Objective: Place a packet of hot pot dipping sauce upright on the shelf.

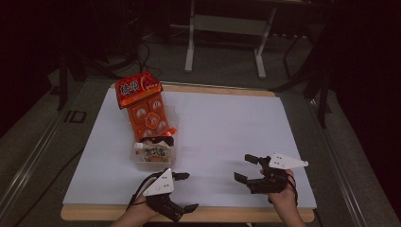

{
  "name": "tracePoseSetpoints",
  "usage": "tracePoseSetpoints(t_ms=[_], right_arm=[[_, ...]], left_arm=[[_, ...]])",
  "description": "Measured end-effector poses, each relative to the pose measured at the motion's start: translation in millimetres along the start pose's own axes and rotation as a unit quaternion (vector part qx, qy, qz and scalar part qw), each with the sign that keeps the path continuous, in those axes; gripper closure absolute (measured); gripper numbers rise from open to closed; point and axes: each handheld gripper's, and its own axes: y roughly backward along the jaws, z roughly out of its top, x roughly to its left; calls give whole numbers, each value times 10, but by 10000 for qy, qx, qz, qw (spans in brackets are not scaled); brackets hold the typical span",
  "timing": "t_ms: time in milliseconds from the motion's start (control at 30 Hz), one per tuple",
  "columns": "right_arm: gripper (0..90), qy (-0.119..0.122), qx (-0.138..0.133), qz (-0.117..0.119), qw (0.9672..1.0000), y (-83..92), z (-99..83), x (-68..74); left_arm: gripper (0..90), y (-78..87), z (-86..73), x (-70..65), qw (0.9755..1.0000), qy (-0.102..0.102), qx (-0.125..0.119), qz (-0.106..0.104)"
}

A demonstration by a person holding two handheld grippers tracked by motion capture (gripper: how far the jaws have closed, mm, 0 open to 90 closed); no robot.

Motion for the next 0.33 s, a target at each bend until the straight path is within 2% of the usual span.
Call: tracePoseSetpoints(t_ms=[67,100,333], right_arm=[[152,-23,-10,-8,10000,-3,-6,-11],[152,-34,1,-16,10000,-4,-9,-14],[153,-24,30,-39,10000,-1,-14,-17]], left_arm=[[51,-3,-6,4,10000,4,-2,2],[51,-12,-18,13,10000,69,5,-11],[51,-15,-21,15,10000,42,-7,-10]])
